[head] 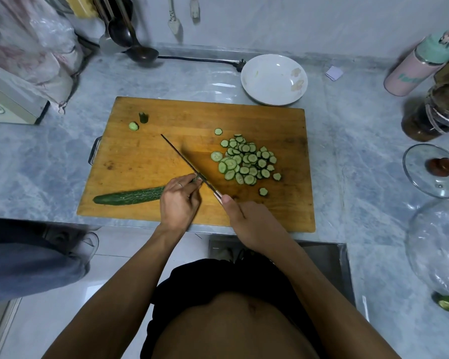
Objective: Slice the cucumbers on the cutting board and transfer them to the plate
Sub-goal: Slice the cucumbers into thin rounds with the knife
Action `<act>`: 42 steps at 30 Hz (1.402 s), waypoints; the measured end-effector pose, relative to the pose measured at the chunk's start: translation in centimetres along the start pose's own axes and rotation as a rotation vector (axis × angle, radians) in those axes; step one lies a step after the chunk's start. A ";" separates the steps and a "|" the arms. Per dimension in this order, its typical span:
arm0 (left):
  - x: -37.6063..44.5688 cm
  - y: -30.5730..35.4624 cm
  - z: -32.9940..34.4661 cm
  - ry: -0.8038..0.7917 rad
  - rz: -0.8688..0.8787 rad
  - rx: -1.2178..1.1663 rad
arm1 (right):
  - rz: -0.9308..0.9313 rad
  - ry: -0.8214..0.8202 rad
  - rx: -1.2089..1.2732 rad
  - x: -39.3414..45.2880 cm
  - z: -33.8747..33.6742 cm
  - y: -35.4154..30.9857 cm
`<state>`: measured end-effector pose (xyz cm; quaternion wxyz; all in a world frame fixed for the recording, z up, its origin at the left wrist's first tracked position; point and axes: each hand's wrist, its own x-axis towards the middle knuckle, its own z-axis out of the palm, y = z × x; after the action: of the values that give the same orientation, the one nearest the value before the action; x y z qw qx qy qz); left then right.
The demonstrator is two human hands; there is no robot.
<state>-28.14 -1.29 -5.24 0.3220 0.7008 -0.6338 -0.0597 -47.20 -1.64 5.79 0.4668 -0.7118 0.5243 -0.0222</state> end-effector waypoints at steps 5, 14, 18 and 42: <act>0.1 0.0 0.0 0.005 0.014 -0.017 | 0.005 0.019 0.003 0.0 0.2 0.1; 0.1 -0.3 0.2 -0.002 0.006 -0.027 | 0.006 -0.003 -0.015 -0.1 -0.2 -0.3; 0.2 -0.4 0.3 0.018 0.027 -0.021 | 0.023 -0.020 -0.010 0.4 0.0 -0.3; 0.4 -0.8 -1.3 -0.042 0.075 0.004 | 0.107 0.058 0.111 2.9 -1.6 1.9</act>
<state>-26.78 -1.15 -4.55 0.3091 0.6757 -0.6664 -0.0611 -48.16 -4.91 4.05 0.4907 -0.6550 0.5726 -0.0469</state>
